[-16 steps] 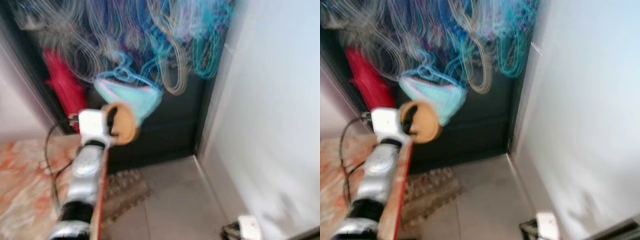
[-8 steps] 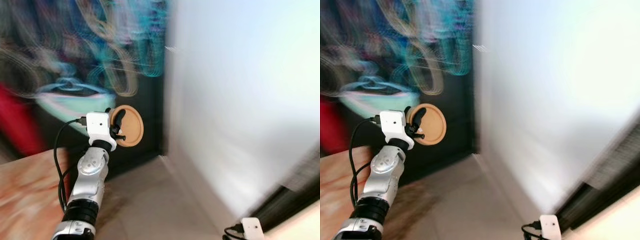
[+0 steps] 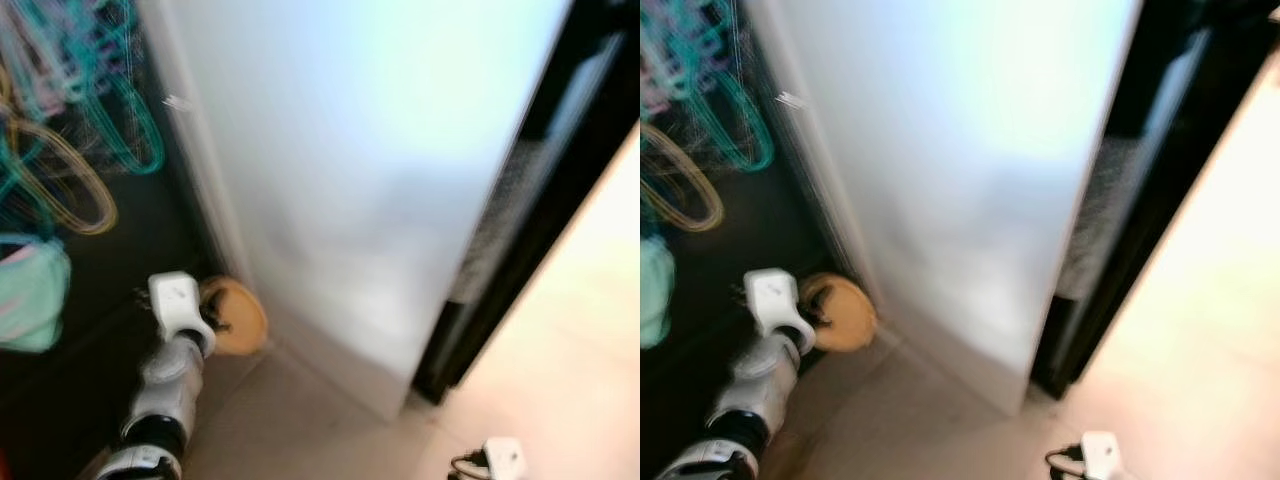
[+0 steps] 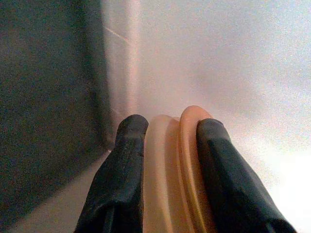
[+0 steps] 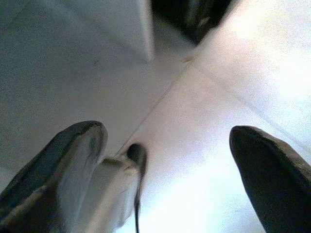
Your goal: Restocking fridge
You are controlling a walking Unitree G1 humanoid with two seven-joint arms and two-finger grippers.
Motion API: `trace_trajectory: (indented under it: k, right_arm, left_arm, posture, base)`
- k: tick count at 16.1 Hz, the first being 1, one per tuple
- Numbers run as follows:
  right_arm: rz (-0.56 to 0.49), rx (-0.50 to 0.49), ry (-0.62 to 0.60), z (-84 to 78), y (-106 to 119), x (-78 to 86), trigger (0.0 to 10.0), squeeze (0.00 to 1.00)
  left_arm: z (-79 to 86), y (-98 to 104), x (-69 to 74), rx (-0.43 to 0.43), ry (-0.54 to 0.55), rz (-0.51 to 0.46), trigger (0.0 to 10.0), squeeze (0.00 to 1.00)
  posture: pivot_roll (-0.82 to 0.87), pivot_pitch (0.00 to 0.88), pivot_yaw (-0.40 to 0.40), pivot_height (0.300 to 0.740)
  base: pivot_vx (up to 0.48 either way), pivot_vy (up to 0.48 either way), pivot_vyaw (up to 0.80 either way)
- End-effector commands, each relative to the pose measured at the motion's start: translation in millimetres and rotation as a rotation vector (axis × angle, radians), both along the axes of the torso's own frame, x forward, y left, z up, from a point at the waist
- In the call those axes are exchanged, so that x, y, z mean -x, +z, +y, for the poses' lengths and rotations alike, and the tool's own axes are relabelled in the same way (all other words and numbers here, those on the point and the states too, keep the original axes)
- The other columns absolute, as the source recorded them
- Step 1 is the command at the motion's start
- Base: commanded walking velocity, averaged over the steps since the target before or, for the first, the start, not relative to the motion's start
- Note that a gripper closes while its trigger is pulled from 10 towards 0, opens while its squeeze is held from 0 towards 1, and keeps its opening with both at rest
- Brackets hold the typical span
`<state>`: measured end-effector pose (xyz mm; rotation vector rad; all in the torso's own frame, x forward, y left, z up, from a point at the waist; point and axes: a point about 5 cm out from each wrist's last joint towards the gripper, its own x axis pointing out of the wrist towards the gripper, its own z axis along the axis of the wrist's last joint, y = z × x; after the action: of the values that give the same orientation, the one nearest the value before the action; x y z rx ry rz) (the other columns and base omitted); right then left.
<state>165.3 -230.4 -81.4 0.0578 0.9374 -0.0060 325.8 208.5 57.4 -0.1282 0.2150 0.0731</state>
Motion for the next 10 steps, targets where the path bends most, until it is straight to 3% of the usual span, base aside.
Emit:
trace_trajectory:
  k: [1, 5, 10]
  right_arm:
    - [0.003, -0.016, 0.003, 6.7, -2, 1.2, 10.0, 0.00]
    - [0.005, -0.016, 0.010, 7.9, -3, 2.8, 10.0, 0.00]
    - [0.009, -0.015, 0.013, 8.3, -4, 4.9, 10.0, 0.00]
  left_arm:
    - [12.7, -14, 8.8, 0.008, 0.030, 0.075, 10.0, 0.00]
    - [11.2, -51, 32.1, -0.003, 0.014, 0.263, 10.0, 0.00]
    - [15.6, -73, 52.6, 0.051, 0.078, 0.380, 10.0, 0.00]
  posture:
    - [0.01, 0.000, 0.043, 0.740]
    - [0.00, 0.000, 0.054, 0.740]
    - [-0.02, 0.000, 0.065, 0.740]
  base:
    - [0.000, 0.000, -0.80]
    - [0.000, 0.000, -0.80]
    - [0.000, 0.000, -0.80]
